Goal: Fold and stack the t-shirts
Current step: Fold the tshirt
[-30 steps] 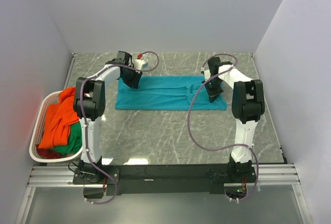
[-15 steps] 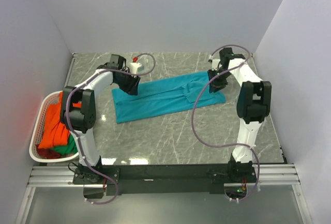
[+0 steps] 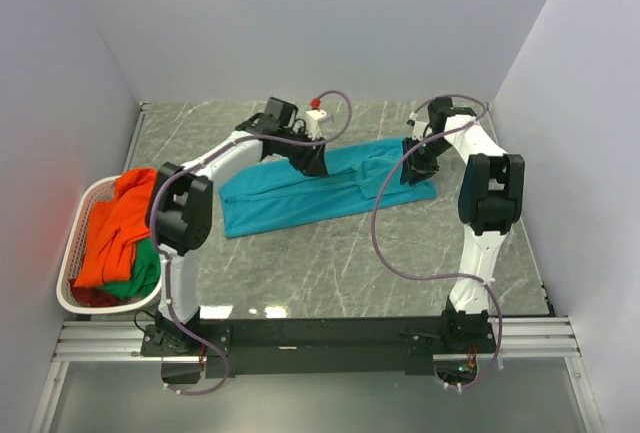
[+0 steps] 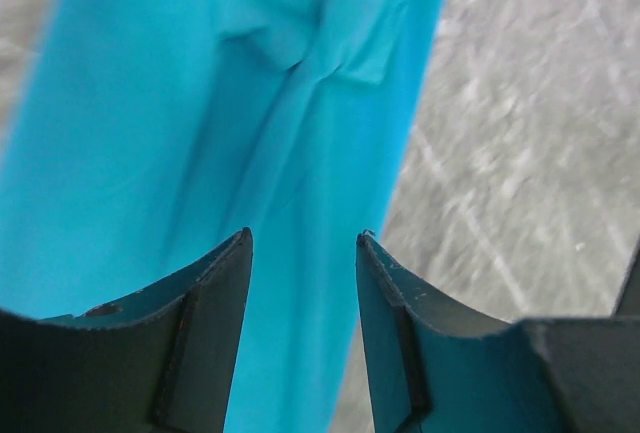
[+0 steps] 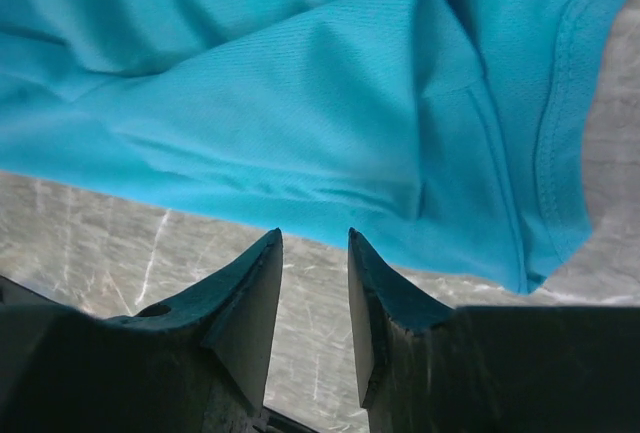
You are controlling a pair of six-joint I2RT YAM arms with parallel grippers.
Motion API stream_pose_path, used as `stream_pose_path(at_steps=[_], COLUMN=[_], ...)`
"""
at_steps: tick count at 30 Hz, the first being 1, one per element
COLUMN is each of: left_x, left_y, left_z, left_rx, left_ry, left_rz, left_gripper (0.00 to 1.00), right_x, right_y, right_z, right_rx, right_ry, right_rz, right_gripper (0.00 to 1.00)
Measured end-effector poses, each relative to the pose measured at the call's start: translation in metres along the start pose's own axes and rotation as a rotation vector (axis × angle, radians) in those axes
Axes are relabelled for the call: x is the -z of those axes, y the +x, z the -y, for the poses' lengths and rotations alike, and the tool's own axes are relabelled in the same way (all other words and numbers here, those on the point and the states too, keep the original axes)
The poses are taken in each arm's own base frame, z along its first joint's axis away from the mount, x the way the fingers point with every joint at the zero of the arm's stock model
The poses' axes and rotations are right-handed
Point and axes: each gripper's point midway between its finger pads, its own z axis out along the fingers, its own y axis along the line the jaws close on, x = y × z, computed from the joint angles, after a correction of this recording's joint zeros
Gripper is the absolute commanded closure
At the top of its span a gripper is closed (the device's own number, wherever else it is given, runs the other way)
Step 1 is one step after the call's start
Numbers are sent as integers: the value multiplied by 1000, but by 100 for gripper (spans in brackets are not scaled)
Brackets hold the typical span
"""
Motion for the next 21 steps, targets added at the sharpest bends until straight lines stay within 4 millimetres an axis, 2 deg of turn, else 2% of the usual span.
stream_pose_path(at_steps=[4,8,11,14,21], left_x=[-36,-70,-88,-100,-116], left_y=[5,8,7,5,-5], left_z=[17,39,53,60,53], left_rx=[75,164,221,276,344], left_ry=[68,130,159,173,160], left_rz=[-1,2,14,23,52], left_gripper=[46,45,44,44,44], right_x=[-11,-14,-15,-18,-21], right_y=[5,6,2,0,2], right_z=[11,17,18,19,25], right_rx=[-48,-76,-86,-89,-92], right_ry=[3,3,-3,-5,23], right_rz=[-32,-43,-42,-42,-53], right_gripper=[59,59,59,59,57])
